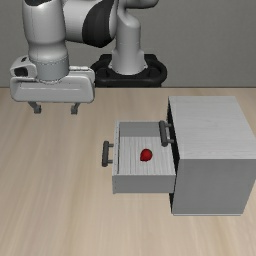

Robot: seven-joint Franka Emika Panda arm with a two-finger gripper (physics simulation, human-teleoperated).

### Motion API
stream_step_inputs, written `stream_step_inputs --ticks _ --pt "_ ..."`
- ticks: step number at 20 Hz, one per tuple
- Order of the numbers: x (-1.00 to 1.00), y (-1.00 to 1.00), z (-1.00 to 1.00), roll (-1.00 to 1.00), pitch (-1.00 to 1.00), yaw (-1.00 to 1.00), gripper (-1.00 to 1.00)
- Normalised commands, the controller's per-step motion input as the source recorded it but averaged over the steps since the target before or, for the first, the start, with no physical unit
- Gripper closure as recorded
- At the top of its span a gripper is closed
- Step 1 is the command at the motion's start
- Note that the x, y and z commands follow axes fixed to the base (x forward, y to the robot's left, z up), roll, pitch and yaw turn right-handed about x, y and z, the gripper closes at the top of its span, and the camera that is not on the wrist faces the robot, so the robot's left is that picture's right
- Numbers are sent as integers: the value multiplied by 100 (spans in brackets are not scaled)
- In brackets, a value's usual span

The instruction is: Close the middle layer of the cabinet

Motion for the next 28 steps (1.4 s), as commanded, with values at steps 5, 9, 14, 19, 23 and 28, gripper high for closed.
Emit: stream_step_inputs --ticks 5,9,14,19,23,28 --pt "0 0 0 36 0 0 -100" --pt "0 0 0 45 0 0 -100" --pt "0 0 0 49 0 0 -100" --pt "0 0 0 45 0 0 -100" --pt "0 0 0 45 0 0 -100" --pt "0 0 0 45 0 0 -100"
